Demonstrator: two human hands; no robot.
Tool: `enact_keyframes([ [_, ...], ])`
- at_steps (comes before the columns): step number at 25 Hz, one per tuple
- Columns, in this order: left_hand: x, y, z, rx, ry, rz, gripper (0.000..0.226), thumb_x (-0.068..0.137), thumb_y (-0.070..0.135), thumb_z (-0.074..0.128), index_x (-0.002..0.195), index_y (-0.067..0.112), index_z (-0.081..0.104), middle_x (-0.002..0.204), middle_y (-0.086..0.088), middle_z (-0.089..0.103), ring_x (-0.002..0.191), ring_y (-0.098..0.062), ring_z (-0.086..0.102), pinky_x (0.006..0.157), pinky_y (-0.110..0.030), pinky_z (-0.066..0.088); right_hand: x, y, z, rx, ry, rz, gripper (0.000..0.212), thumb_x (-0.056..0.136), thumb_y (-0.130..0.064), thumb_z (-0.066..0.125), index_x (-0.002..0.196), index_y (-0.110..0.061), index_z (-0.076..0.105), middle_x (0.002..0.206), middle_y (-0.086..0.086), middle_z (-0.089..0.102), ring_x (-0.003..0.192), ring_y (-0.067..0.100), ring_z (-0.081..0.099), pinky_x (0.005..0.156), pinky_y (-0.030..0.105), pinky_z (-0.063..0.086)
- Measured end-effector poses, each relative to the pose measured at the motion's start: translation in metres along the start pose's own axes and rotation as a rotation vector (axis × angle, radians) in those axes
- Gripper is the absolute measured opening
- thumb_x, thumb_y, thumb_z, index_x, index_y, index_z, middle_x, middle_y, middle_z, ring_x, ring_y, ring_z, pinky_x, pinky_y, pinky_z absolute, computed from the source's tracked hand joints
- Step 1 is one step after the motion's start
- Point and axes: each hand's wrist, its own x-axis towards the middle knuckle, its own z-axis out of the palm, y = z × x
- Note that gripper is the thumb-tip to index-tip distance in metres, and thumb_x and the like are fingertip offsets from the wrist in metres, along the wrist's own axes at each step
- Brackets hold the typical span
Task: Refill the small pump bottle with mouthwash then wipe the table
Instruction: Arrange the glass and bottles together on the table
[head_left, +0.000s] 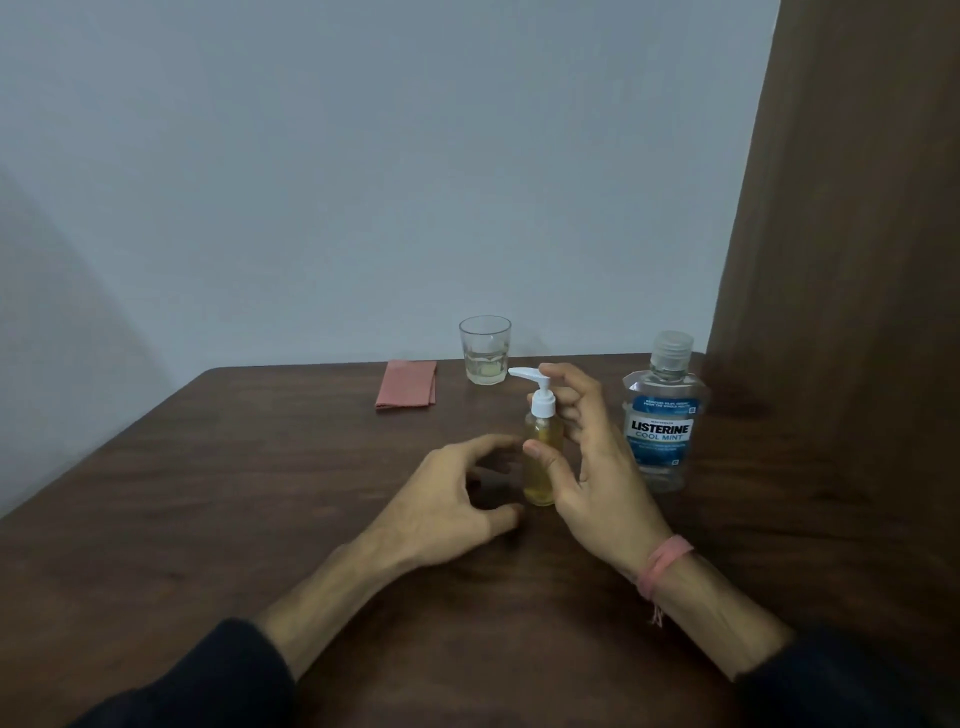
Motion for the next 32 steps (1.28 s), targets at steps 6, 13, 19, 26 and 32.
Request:
enact_keyframes([
  [6, 0.005, 0.028, 0.026, 0.163, 0.241, -0.059, 0.045, 0.096, 0.032, 0.087, 0.140, 0.033, 0.079, 0.108, 0.014, 0.084, 0.098, -0.002, 0.080, 0.097, -0.040, 0.069, -0.004, -0.034, -0.002, -0.182, -0.001, 0.120, 0.087, 0.095, -0.005, 0.079, 0.156, -0.050, 0.036, 0.151, -0.015, 0.054, 0.138, 0.008, 0.058, 0.119, 0.037, 0.051],
  [13, 0.030, 0.026, 0.027, 0.126, 0.261, -0.187, 0.052, 0.083, 0.050, 0.100, 0.131, 0.039, 0.083, 0.118, 0.026, 0.084, 0.114, -0.004, 0.077, 0.108, -0.044, 0.063, 0.074, -0.111, -0.039, -1.267, -0.334, -0.077, 0.028, 0.097, -0.022, 0.064, 0.122, -0.021, 0.075, 0.125, 0.000, 0.068, 0.119, 0.027, 0.056, 0.099, 0.041, 0.048],
  [19, 0.092, 0.020, 0.037, 0.107, 0.252, -0.248, 0.064, 0.084, 0.049, 0.101, 0.141, 0.032, 0.079, 0.129, 0.017, 0.084, 0.124, -0.007, 0.076, 0.113, -0.042, 0.062, 0.181, -0.121, -0.072, -1.178, -0.825, 0.255, 0.048, 0.101, 0.000, 0.052, 0.137, -0.022, 0.075, 0.145, 0.000, 0.067, 0.129, 0.023, 0.062, 0.111, 0.035, 0.048],
  [26, 0.190, -0.005, 0.047, 0.122, 0.295, -0.252, 0.063, 0.089, 0.047, 0.098, 0.145, 0.030, 0.077, 0.134, 0.013, 0.083, 0.117, -0.007, 0.073, 0.114, -0.045, 0.061, 0.255, -0.034, -0.103, -1.044, -0.821, 0.260, 0.040, 0.107, -0.011, 0.060, 0.136, -0.034, 0.075, 0.098, -0.023, 0.061, 0.103, 0.025, 0.072, 0.096, 0.035, 0.056],
  [32, 0.261, -0.025, 0.061, 0.147, 0.376, -0.270, 0.067, 0.089, 0.044, 0.098, 0.148, 0.025, 0.074, 0.139, 0.005, 0.082, 0.133, -0.021, 0.076, 0.115, -0.048, 0.061, 0.270, 0.038, -0.111, -0.930, -0.595, 0.233, 0.051, 0.101, -0.003, 0.059, 0.138, -0.035, 0.073, 0.123, -0.004, 0.072, 0.115, 0.014, 0.067, 0.104, 0.032, 0.052],
])
